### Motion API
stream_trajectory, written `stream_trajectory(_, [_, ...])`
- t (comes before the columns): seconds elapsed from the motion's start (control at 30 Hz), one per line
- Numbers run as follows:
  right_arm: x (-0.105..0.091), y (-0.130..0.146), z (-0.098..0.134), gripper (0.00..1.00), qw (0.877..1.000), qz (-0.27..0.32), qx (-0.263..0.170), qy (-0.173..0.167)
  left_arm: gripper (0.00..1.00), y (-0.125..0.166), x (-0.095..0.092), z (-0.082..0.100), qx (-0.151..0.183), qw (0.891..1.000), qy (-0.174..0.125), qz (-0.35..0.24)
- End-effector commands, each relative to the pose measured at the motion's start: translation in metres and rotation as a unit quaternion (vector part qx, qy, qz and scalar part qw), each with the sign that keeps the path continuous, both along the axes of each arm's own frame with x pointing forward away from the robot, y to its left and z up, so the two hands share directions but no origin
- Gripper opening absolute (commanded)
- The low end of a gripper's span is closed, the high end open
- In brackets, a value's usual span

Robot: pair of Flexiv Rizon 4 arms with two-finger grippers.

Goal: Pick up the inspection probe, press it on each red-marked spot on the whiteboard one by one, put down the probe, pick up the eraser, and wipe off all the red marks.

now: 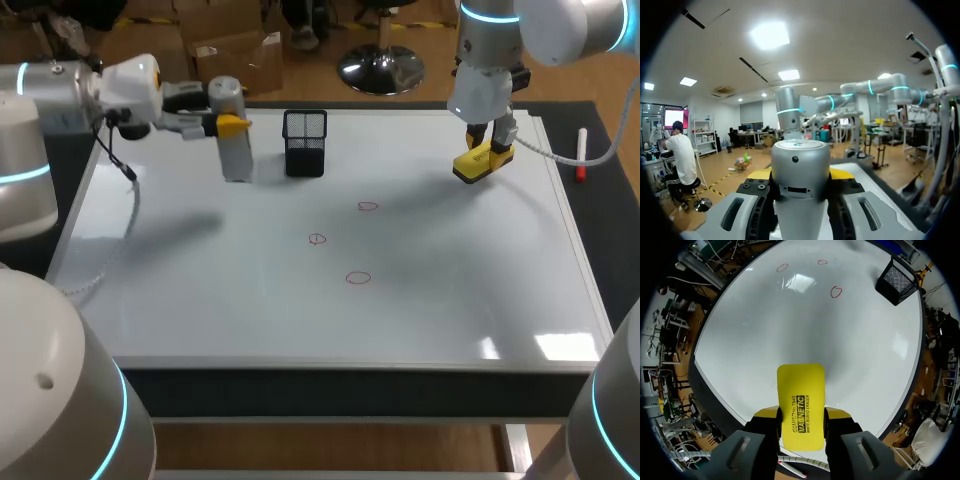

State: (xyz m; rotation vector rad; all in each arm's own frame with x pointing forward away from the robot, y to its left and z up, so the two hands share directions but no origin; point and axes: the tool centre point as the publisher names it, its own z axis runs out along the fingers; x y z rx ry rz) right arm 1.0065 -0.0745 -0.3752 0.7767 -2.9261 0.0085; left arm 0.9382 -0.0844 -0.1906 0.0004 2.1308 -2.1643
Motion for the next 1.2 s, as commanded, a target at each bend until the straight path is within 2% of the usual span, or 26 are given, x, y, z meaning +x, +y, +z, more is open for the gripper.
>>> stream_trajectory(0.03, [0.0,-0.001,0.001,0.0,1.0,0.001,-0.002,0.0,0.0,-0.014,-0.031,0.0,-0.007,0.999,-0.002,0.032])
stream_trajectory(0.23, [0.0,-0.001,0.001,0.0,1.0,0.001,-0.002,0.0,0.0,-0.038,-0.057,-0.011,-0.007,1.0,0.003,0.019])
stream_trajectory(0.4, [0.0,-0.001,0.001,0.0,1.0,0.001,-0.002,0.0,0.0,-0.053,-0.066,-0.023,-0.007,1.0,0.013,0.015])
stream_trajectory(0.6, [0.0,-0.001,0.001,0.0,1.0,0.001,-0.002,0.0,0.0,-0.068,-0.065,-0.036,-0.004,1.0,0.027,0.01])
stream_trajectory(1.2, [0.0,-0.001,0.001,0.0,1.0,0.001,-0.002,0.0,0.0,-0.104,-0.05,-0.058,-0.007,0.999,0.04,0.004])
